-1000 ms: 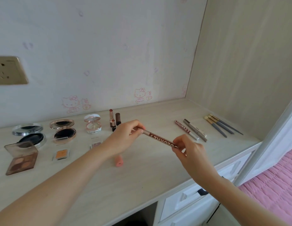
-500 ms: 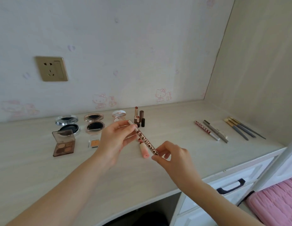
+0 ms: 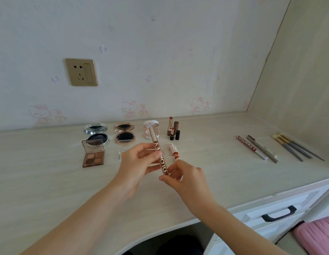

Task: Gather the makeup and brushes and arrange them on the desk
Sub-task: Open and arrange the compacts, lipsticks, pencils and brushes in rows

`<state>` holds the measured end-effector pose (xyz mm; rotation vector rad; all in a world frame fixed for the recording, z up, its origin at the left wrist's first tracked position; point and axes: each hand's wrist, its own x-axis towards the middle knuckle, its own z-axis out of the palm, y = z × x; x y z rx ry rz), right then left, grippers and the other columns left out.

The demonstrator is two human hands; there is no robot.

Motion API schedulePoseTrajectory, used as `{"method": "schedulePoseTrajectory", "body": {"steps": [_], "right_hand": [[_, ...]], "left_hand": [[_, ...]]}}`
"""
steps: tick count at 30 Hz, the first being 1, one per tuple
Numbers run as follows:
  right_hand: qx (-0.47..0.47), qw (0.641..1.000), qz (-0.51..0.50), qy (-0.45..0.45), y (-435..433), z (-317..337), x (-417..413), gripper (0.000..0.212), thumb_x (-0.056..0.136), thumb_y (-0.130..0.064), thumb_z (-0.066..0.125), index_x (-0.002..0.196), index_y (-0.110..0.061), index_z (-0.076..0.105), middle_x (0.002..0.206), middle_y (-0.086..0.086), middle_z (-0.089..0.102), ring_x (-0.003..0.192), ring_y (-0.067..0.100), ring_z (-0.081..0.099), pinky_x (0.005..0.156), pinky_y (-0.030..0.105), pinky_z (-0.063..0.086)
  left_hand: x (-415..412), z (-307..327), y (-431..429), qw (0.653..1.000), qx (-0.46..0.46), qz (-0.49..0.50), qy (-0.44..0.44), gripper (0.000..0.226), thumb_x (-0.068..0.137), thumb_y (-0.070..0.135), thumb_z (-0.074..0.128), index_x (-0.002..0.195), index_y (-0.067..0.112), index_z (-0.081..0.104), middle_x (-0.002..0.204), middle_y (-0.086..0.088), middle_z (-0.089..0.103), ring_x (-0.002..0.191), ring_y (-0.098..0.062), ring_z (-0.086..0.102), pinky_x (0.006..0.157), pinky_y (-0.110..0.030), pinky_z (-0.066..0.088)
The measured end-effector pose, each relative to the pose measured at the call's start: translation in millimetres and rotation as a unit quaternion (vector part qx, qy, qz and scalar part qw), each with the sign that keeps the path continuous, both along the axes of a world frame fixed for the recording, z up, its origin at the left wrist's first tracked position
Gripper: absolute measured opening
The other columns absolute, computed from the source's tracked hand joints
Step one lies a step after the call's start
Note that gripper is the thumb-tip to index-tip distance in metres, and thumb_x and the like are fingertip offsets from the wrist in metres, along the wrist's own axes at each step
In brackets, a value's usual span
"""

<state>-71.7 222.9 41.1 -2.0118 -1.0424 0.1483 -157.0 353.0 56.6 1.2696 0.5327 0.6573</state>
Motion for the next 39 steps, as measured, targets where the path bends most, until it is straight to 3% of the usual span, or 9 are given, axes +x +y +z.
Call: {"method": "schedulePoseTrajectory", "body": {"steps": [6,9,13,17,21,25,28,30,39], "right_hand": [[-0.048,0.998,0.038,-0.025,8.6,0.3,-4.7,0.026,0.081,-0.045,0.068,0.1,-0.027,0.062,0.088,-0.011,0.066,0.077,0.001,0.06,0.069,0.015,0.048],[-0.029,0.999,0.03,-0.009,11.0,3.7,0.5,0.026,0.086,-0.046,0.062,0.104,-0.028,0.059,0.086,-0.011,0.065,0.076,0.001,0.059,0.065,0.014,0.047],[0.017,0.995,0.027,0.099,17.3,6.6,9.4,0.027,0.088,-0.04,0.06,0.112,-0.029,0.055,0.085,-0.005,0.065,0.073,0.008,0.062,0.059,0.02,0.049],[-0.001,0.991,0.083,0.102,24.7,2.0,7.3,0.015,0.093,-0.03,0.057,0.106,-0.025,0.061,0.083,-0.003,0.066,0.065,0.005,0.062,0.055,0.015,0.047],[-0.034,0.992,0.115,0.028,27.9,-5.3,7.2,0.009,0.094,-0.028,0.055,0.095,-0.028,0.064,0.077,-0.009,0.066,0.077,-0.001,0.056,0.069,0.007,0.039],[-0.058,0.979,0.152,-0.123,28.5,-18.5,11.9,0.021,0.097,-0.032,0.049,0.108,-0.022,0.064,0.087,-0.01,0.064,0.084,0.001,0.042,0.088,0.019,0.035],[-0.012,0.966,0.148,-0.212,30.3,-26.7,10.7,0.03,0.097,-0.036,0.045,0.105,-0.016,0.066,0.092,-0.004,0.063,0.084,-0.004,0.031,0.083,0.017,0.032],[0.015,0.96,0.126,-0.249,31.5,-29.3,8.0,0.035,0.095,-0.038,0.04,0.098,-0.016,0.066,0.087,-0.004,0.063,0.08,-0.002,0.033,0.076,0.015,0.03],[0.044,0.946,0.14,-0.288,33.7,-33.8,11.4,0.03,0.095,-0.033,0.043,0.098,-0.016,0.068,0.084,-0.007,0.064,0.078,0.003,0.044,0.082,0.013,0.031]], "left_hand": [[-8.9,0.6,6.1,0.999,0.035,0.012,0.021,0.018,0.085,0.008,0.068,0.102,0.014,0.07,0.089,-0.007,0.072,0.083,-0.021,0.069,0.072,-0.035,0.058],[-14.9,-3.4,13.1,0.99,0.126,0.031,0.063,0.018,0.086,0.007,0.066,0.099,0.019,0.072,0.089,-0.008,0.07,0.075,-0.017,0.067,0.079,-0.041,0.059],[-30.1,-11.8,21.3,0.908,0.393,0.021,0.14,0.03,0.082,0.006,0.066,0.093,0.034,0.07,0.086,0.013,0.066,0.084,-0.006,0.059,0.076,-0.021,0.05],[-45.4,-21.3,25.4,0.836,0.526,-0.008,0.156,0.031,0.078,0.005,0.068,0.099,0.028,0.072,0.088,0.017,0.062,0.086,-0.002,0.059,0.076,-0.013,0.043],[-53.7,-32.3,30.0,0.825,0.546,0.005,0.148,0.031,0.074,0.007,0.073,0.099,0.025,0.07,0.088,0.017,0.062,0.084,0.001,0.059,0.075,-0.009,0.044],[-57.1,-36.9,36.3,0.821,0.551,0.023,0.147,0.022,0.073,0.013,0.08,0.084,0.022,0.063,0.08,0.015,0.058,0.08,0.0,0.055,0.071,-0.013,0.044],[-57.0,-40.8,37.7,0.806,0.576,0.021,0.133,0.018,0.075,0.015,0.08,0.083,0.019,0.064,0.08,0.013,0.058,0.077,0.0,0.053,0.07,-0.018,0.044],[-58.0,-41.5,38.9,0.806,0.579,0.023,0.124,0.016,0.075,0.016,0.079,0.083,0.018,0.065,0.08,0.012,0.058,0.077,-0.001,0.053,0.07,-0.021,0.045],[-60.7,-47.6,44.8,0.839,0.529,0.02,0.125,0.02,0.075,0.018,0.079,0.084,0.029,0.065,0.08,0.012,0.06,0.077,-0.002,0.059,0.069,-0.02,0.047]]}}
